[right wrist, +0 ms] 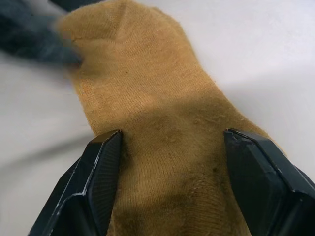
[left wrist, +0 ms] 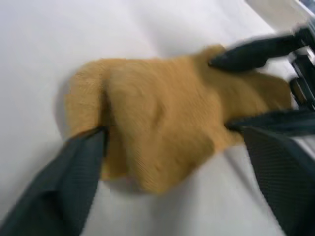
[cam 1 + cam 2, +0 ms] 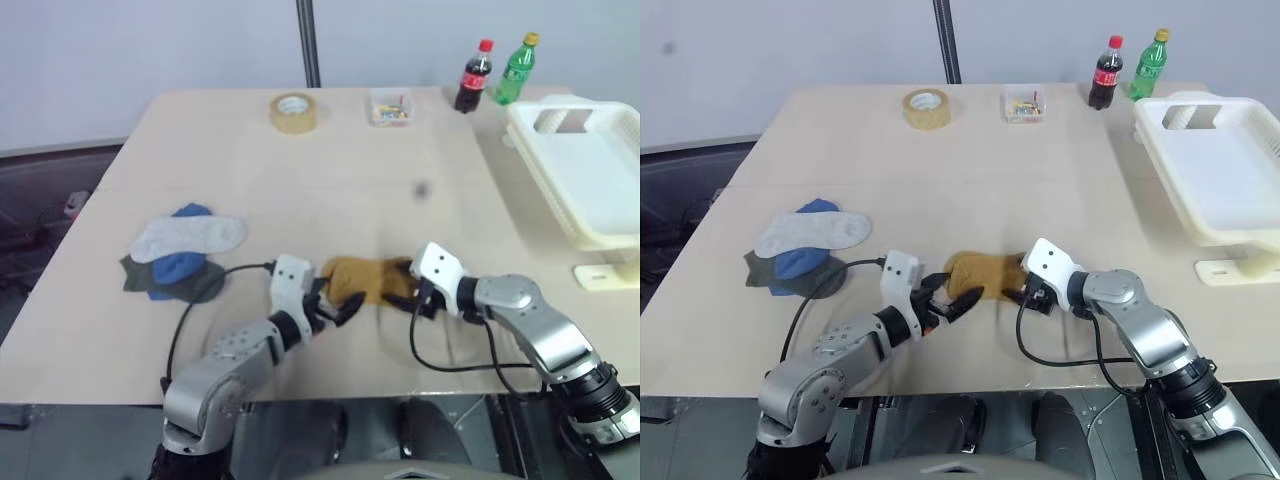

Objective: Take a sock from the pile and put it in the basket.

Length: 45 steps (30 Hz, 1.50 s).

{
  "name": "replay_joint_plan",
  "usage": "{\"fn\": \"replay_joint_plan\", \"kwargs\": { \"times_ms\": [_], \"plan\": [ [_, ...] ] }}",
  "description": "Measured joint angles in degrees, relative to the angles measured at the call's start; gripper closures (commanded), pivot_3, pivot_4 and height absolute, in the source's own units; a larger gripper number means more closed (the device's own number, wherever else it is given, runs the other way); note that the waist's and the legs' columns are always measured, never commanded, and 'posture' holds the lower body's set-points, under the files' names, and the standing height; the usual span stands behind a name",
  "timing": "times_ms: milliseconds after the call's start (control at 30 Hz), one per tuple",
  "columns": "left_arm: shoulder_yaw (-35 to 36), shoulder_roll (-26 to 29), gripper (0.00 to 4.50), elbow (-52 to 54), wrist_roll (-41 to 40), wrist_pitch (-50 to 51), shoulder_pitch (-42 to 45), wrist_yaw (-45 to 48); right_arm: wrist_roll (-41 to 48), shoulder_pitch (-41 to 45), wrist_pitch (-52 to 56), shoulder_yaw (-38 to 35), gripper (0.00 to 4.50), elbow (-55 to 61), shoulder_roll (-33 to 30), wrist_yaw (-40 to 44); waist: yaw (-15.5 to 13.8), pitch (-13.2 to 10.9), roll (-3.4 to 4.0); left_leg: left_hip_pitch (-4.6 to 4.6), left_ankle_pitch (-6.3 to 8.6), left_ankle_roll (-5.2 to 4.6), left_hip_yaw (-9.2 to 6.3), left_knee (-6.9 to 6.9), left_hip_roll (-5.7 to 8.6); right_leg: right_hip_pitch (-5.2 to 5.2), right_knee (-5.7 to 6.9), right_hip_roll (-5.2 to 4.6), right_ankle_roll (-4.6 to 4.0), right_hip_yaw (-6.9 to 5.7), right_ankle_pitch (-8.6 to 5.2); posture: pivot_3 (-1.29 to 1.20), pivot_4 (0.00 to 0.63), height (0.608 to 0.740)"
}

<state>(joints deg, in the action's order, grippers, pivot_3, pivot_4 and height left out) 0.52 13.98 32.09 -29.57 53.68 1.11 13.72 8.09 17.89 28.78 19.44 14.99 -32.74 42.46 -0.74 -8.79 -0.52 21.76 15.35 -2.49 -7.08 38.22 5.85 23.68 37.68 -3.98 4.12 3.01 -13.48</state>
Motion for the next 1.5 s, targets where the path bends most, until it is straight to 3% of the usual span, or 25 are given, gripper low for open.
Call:
{"fn": "replay_joint_plan", "kwargs": {
  "times_ms": [100, 333, 500, 733, 1100, 1500],
  "plan": [
    [4.06, -2.85, 0.05, -4.80, -2.54, 0.44, 3.78, -0.34, -0.34, 0.01, -0.35, -0.08, 1.08, -0.41, -0.01, 0.37, -0.07, 0.02, -0.03, -0.02, -0.05, 0.08, -0.05, 0.05, 0.02, -0.04, -0.04, -0.01, 0.01, -0.06, 0.01, 0.00, 0.150, 0.739],
    [6.44, -1.90, 0.05, -10.71, -5.36, 4.05, 10.05, 0.30, -1.18, 0.05, -2.38, -0.02, 1.08, -1.52, 0.17, 1.05, -0.03, 0.11, -0.02, -0.06, -0.06, 0.10, -0.08, 0.05, 0.02, -0.07, -0.01, -0.01, 0.01, -0.07, 0.01, 0.00, 0.150, 0.739],
    [13.43, -1.65, 0.05, -13.28, -15.87, 14.74, 12.66, 2.85, -1.73, 0.05, -2.64, -0.05, 1.08, -2.00, 1.34, 0.87, 0.11, 0.15, -0.03, -0.06, -0.06, 0.10, -0.10, 0.05, 0.02, -0.07, -0.03, 0.00, 0.01, -0.07, 0.01, 0.00, 0.150, 0.739],
    [13.19, -1.89, 0.05, -17.47, -26.14, 23.69, 13.25, 8.49, -2.86, 0.05, -2.81, -0.09, 1.08, -2.13, 2.43, 0.71, 0.19, 0.14, -0.06, -0.05, -0.05, 0.12, -0.12, 0.05, 0.02, -0.05, -0.04, 0.00, 0.01, -0.08, 0.01, 0.00, 0.150, 0.739],
    [20.39, -6.29, 0.05, -21.60, -36.36, 20.32, 15.89, 7.75, -3.34, -0.14, -2.54, -0.21, 1.08, -1.74, 2.70, 0.65, 0.24, 0.13, -0.07, 0.00, -0.03, 0.17, -0.16, 0.04, 0.02, -0.04, -0.08, -0.01, 0.01, -0.09, 0.01, 0.00, 0.150, 0.739],
    [16.55, -9.84, 0.05, -22.42, -41.54, 17.62, 16.07, 4.91, -3.10, 0.08, -1.84, -0.39, 1.08, -1.10, 2.31, 1.05, 0.18, 0.12, -0.08, 0.03, -0.03, 0.17, -0.16, 0.04, 0.02, -0.03, -0.08, 0.01, 0.00, -0.09, 0.01, 0.00, 0.150, 0.739]
  ]
}}
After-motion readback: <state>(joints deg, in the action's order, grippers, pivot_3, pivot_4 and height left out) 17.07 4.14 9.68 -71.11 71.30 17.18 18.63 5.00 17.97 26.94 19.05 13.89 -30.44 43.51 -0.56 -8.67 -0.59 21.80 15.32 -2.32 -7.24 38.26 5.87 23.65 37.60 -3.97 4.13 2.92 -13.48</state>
